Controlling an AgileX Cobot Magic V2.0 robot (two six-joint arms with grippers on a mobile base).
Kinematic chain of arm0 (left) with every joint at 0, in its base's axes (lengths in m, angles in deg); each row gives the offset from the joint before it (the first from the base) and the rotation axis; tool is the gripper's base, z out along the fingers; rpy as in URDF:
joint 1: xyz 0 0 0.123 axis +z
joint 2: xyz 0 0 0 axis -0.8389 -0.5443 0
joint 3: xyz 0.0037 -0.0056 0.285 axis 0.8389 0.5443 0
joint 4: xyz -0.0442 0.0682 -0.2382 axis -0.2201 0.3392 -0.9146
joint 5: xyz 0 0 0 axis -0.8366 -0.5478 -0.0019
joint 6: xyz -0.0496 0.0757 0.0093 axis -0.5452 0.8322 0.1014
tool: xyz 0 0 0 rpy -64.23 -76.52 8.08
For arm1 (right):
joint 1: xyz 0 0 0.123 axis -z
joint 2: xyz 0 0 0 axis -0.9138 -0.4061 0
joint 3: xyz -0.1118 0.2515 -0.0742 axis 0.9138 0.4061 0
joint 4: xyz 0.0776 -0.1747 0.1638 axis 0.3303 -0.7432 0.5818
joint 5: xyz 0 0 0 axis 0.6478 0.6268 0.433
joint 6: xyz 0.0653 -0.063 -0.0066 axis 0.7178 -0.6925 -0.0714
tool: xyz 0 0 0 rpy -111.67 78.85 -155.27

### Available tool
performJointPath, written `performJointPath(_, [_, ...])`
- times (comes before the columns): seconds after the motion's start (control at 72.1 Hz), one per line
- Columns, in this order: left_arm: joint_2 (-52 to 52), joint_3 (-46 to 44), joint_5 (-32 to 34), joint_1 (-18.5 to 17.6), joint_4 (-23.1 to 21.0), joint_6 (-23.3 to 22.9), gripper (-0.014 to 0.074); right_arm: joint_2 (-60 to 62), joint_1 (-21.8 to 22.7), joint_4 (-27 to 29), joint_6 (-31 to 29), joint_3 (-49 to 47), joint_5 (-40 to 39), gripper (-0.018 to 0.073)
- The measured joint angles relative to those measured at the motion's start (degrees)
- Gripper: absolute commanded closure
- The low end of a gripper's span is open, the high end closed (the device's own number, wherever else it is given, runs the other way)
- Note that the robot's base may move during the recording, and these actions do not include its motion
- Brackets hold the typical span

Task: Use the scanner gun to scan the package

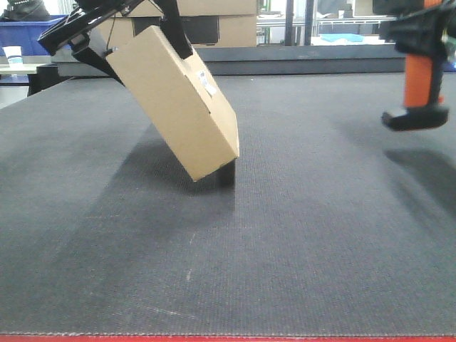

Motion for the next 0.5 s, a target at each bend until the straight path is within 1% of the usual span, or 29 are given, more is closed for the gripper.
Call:
performJointPath(0.125, [0.0,0.0,0.0,0.0,0.0,0.0,0.0707,-2.0,0.0,0.0,3.0,0.1,-4.1,0.0727])
performJointPath(0.25, [0.0,0.0,-0.1,0.0,0.0,0.0,0.0707,-3.7,0.0,0.0,3.6,0.1,-6.8,0.0727])
performJointPath(0.499, [0.0,0.0,0.6,0.0,0.0,0.0,0.0707,-5.7,0.0,0.0,3.9,0.1,-7.2,0.0727])
